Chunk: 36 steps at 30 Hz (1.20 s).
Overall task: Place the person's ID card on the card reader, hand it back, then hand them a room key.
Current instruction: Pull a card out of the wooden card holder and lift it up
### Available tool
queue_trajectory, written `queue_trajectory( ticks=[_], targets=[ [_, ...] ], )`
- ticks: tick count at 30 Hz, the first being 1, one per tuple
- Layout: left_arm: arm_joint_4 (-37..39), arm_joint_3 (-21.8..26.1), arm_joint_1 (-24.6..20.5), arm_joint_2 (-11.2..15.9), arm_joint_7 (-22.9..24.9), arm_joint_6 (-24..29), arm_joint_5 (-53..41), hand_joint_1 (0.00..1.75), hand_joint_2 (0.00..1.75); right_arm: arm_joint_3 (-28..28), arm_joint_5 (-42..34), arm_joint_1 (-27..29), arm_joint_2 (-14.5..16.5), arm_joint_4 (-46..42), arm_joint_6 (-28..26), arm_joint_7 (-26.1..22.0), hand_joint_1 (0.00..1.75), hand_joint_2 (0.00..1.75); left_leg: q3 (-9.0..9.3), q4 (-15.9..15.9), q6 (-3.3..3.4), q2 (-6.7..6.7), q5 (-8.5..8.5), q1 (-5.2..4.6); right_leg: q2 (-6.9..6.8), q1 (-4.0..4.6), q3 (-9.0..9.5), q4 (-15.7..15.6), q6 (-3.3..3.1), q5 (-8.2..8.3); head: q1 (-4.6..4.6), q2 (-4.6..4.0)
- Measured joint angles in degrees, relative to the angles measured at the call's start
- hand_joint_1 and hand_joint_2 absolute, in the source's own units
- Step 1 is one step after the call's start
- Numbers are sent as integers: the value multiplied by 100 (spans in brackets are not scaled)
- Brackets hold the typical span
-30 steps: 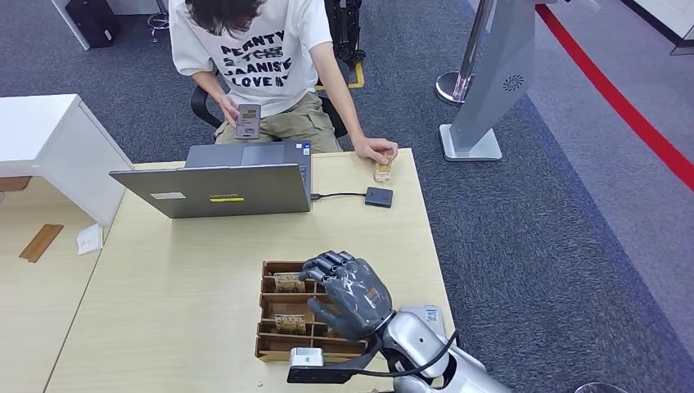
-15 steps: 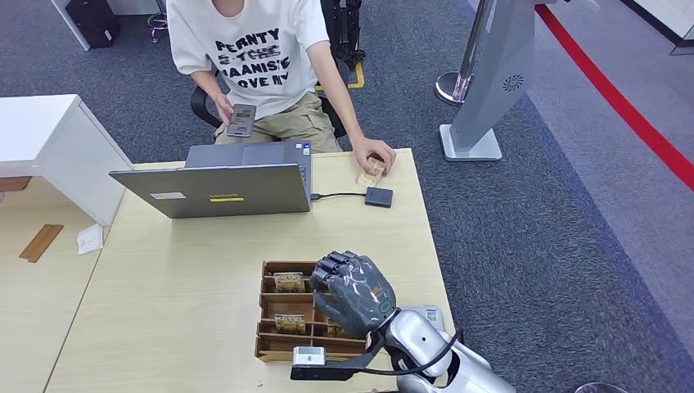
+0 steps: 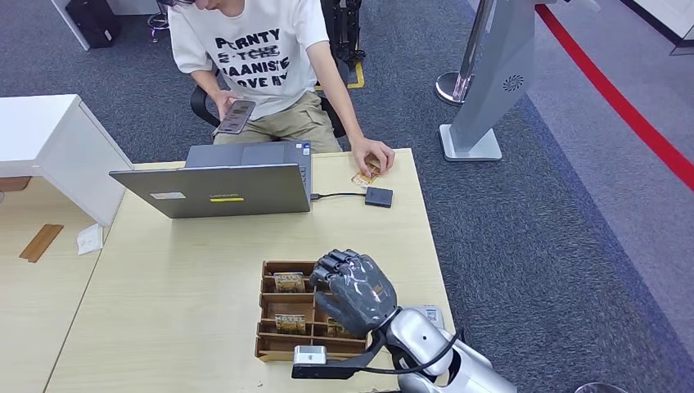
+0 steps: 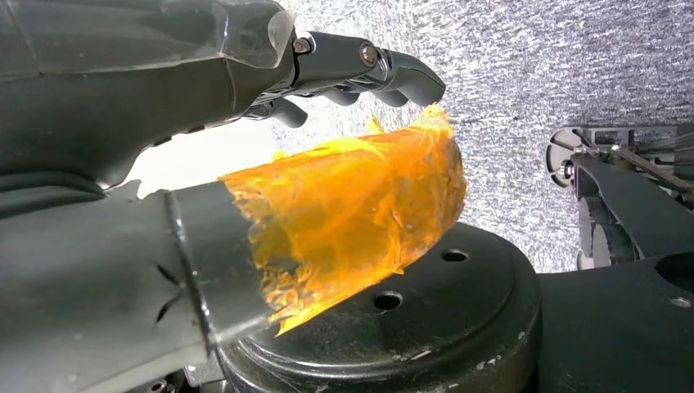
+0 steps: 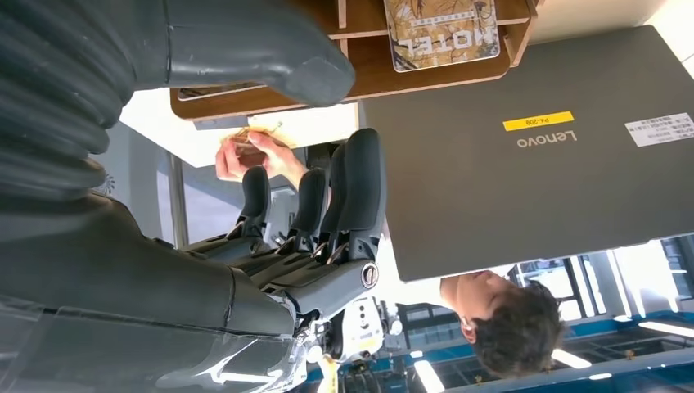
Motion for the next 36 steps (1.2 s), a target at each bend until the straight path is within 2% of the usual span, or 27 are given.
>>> queue_trajectory(
  ticks=[8,24,33,36],
  targets=[
    [0,0,0,0,-16,24,62,0,0,0,50,-30,-22,-20,121,44,78,175,0,0,0,0,0,0,0,0,0,0,0,0,1,0],
    [0,-16,0,0,-17,29,138,0,0,-28,1,-69,-23,202,299,83,73,175,0,0,0,0,0,0,0,0,0,0,0,0,0,0],
    [0,-43,0,0,-7,33,200,0,0,-47,1,-66,-10,307,347,85,75,175,0,0,0,0,0,0,0,0,0,0,0,0,0,0],
    [0,-44,0,0,-5,36,213,0,0,-50,1,-64,-1,349,371,85,82,175,0,0,0,0,0,0,0,0,0,0,0,0,0,0]
  ],
)
